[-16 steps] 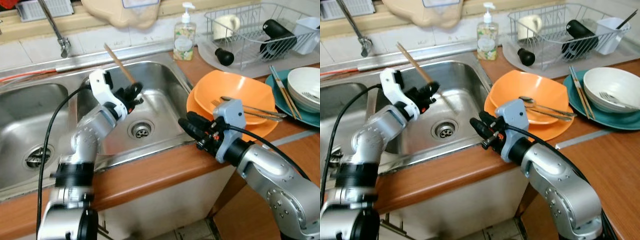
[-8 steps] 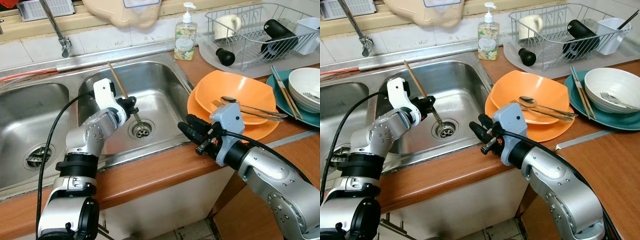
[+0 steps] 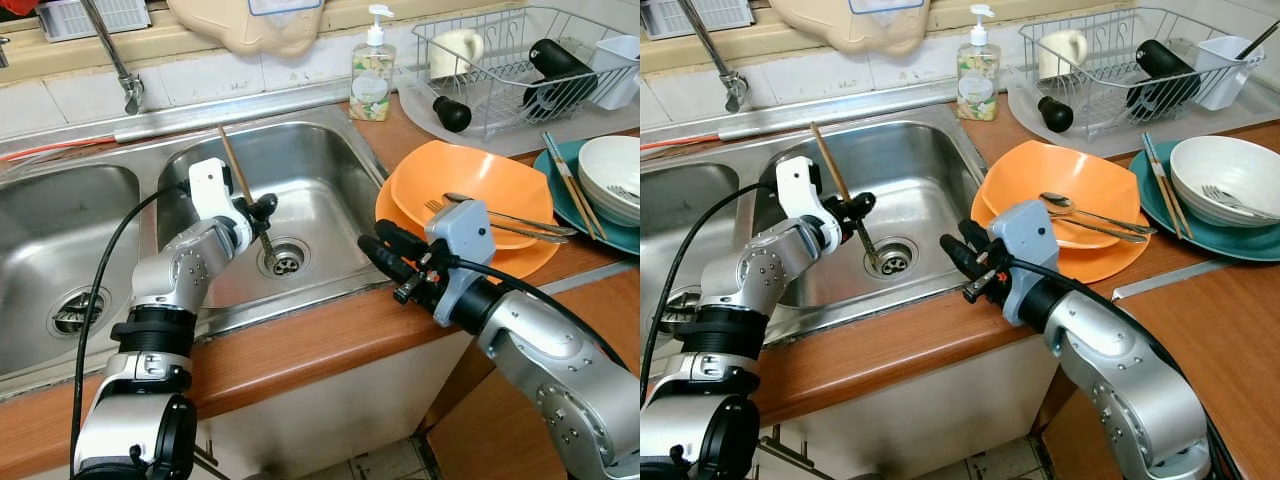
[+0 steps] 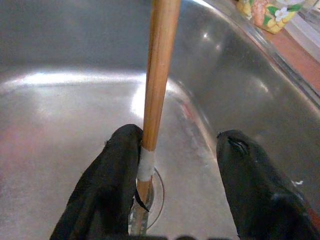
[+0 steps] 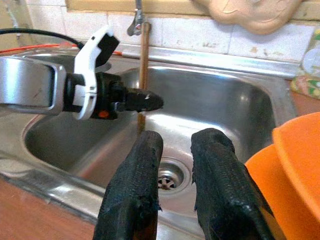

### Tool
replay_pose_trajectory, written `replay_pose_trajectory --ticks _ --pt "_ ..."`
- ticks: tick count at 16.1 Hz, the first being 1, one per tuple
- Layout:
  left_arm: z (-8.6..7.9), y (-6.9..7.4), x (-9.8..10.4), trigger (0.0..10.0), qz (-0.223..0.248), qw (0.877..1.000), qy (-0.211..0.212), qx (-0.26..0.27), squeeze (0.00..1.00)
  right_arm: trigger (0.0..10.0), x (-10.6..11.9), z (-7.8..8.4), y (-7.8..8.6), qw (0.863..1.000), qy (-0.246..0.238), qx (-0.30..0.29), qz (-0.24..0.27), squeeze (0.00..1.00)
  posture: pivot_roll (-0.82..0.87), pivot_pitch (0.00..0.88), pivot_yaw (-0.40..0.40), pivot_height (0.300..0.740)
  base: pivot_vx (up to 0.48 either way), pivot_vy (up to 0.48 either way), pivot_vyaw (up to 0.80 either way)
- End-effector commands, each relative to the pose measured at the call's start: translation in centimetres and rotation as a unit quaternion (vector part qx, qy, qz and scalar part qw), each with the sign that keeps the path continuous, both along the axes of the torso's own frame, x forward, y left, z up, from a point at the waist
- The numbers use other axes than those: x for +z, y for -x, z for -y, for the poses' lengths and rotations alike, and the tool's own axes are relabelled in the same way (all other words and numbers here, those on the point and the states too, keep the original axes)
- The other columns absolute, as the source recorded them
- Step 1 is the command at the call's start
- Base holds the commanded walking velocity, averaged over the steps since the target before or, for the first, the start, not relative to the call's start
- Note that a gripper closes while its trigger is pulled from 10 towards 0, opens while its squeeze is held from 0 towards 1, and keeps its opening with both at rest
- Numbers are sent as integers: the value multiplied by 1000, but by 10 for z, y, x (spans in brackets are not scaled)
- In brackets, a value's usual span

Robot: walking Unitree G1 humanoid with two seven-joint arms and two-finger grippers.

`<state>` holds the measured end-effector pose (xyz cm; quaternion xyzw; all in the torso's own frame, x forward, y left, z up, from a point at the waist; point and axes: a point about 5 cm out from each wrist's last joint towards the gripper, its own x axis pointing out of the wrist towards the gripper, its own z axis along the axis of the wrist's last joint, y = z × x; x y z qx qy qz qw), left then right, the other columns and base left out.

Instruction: Kitchen organization

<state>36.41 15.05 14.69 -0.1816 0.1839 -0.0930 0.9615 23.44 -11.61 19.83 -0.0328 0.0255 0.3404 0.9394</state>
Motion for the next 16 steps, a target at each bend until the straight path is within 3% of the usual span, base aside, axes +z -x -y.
replay_pose_trajectory --ticks 1,4,8,9,10,12,13,14,15,16 --pt "-5 2 -3 10000 -7 1000 -14 -4 1000 10000 10 3 -1 1000 -4 -7 27 0 -189 0 82 740 0 0 0" --pt "-4 3 -2 10000 12 997 -76 -30 1000 10000 13 6 -4 999 -14 -21 34 0 -189 0 83 740 0 0 0" --pt "-6 3 -1 10000 17 995 -99 -28 1000 10000 16 8 -4 998 -25 -31 40 0 -193 0 83 740 0 0 0" --pt "-6 2 2 10000 38 990 -132 -38 1000 10000 19 12 -3 998 -31 -39 46 0 -194 0 84 740 0 0 0" --pt "-6 2 3 10000 41 989 -138 -40 1000 10000 19 13 -3 998 -31 -41 46 0 -194 0 84 740 0 0 0" --pt "-3 3 9 10000 84 975 -194 -66 1000 10000 22 25 -5 996 -27 -60 54 0 -196 0 84 740 0 0 0" --pt "-2 4 11 10000 111 961 -237 -90 1000 10000 24 38 -5 995 -22 -78 61 0 -198 0 85 740 0 0 0" --pt "-3 5 13 10000 124 951 -265 -97 933 10000 27 51 -5 993 -23 -95 66 0 -201 0 86 740 0 0 0" --pt "-3 6 19 10000 151 951 -251 -99 569 10000 31 65 -3 991 -19 -110 75 0 -205 0 87 740 0 0 0" --pt "-2 10 26 10000 178 951 -227 -110 333 10000 35 79 1 989 -18 -120 81 0 -206 0 87 740 0 0 0"
